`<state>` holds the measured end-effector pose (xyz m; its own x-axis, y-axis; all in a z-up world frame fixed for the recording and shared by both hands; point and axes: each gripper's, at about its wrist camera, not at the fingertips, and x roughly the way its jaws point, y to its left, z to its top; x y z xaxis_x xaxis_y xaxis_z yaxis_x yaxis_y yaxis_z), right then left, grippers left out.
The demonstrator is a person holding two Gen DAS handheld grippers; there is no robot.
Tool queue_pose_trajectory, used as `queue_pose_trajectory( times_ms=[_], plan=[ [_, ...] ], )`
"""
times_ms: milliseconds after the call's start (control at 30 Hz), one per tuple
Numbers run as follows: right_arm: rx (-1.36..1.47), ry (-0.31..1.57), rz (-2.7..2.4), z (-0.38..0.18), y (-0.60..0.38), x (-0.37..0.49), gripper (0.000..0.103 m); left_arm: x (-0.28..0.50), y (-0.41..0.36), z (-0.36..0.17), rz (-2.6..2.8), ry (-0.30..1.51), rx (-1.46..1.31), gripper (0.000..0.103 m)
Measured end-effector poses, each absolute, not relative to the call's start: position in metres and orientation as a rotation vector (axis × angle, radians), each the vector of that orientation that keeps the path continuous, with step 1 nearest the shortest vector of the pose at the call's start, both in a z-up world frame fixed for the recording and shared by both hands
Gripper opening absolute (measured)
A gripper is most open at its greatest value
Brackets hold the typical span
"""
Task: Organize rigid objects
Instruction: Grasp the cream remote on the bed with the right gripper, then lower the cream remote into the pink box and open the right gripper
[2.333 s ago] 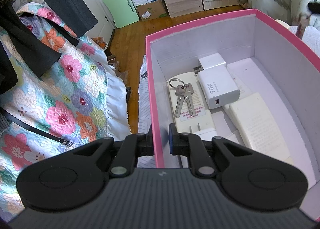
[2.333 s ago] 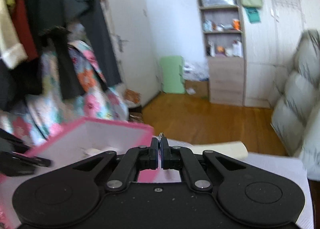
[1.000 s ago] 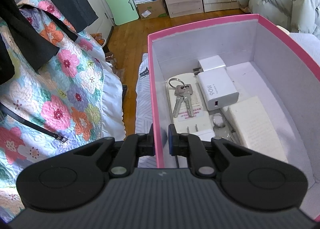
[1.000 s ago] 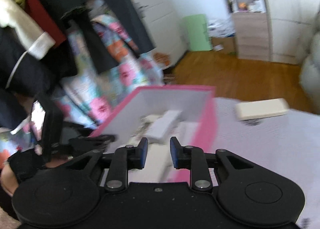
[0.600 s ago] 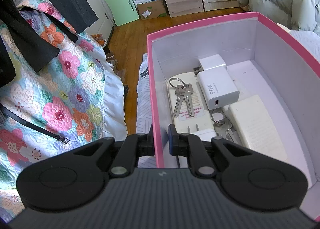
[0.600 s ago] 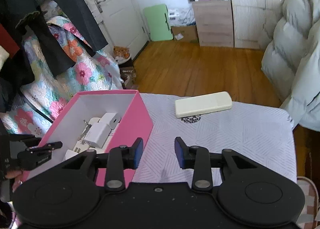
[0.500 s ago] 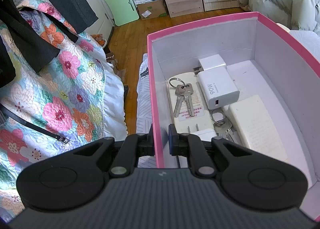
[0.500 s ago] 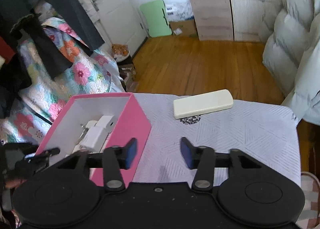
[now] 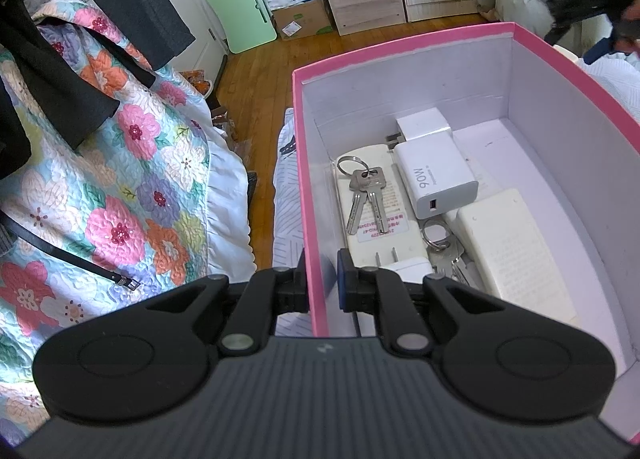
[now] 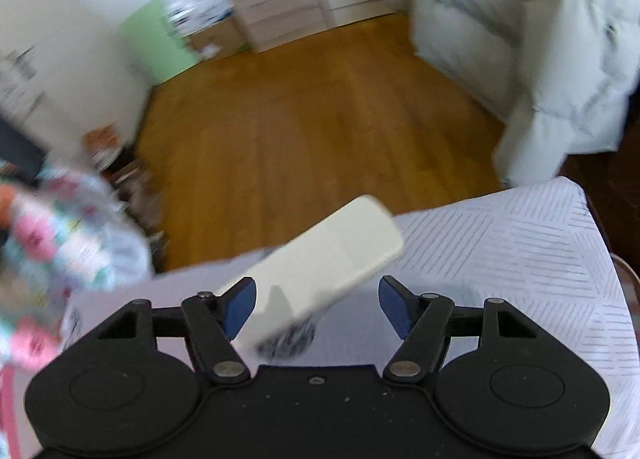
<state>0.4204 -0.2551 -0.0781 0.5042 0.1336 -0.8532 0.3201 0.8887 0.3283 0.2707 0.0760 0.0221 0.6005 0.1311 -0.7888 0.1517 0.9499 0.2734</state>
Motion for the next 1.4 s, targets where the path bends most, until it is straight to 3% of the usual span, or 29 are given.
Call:
queue_pose_trajectory(
  times_ms=[300, 467, 633, 700, 800, 867, 1300, 1400],
  plan=[
    [0.509, 1.02, -0.295, -0.1, -0.222, 0.427, 0.075, 0.27, 0.077, 0.023, -0.02, 0.93, 0.313, 0.01],
    [0.497, 1.006, -0.333, -0.105, -0.209, 0.436, 0.091, 0.271, 0.078, 0.022, -0.022, 0.93, 0.32, 0.01],
    [0.389, 1.025, -0.312, -0.107, -0.198, 0.443, 0.094, 0.271, 0.077, 0.022, -0.02, 0.93, 0.324, 0.01],
    [0.349, 1.022, -0.268, -0.107, -0.199, 0.438, 0.093, 0.271, 0.077, 0.022, -0.023, 0.93, 0.319, 0.01],
    [0.27, 1.031, -0.159, -0.105, -0.205, 0.428, 0.081, 0.271, 0.078, 0.023, -0.026, 0.929, 0.31, 0.01],
    [0.239, 1.027, -0.093, -0.102, -0.212, 0.417, 0.061, 0.271, 0.078, 0.023, -0.026, 0.93, 0.308, 0.01],
    [0.224, 1.095, 0.177, -0.083, -0.24, 0.334, 0.059, 0.27, 0.078, 0.023, -0.022, 0.931, 0.318, 0.01],
    [0.191, 1.087, 0.197, -0.077, -0.233, 0.327, 0.071, 0.271, 0.078, 0.023, -0.023, 0.93, 0.311, 0.01]
  ],
)
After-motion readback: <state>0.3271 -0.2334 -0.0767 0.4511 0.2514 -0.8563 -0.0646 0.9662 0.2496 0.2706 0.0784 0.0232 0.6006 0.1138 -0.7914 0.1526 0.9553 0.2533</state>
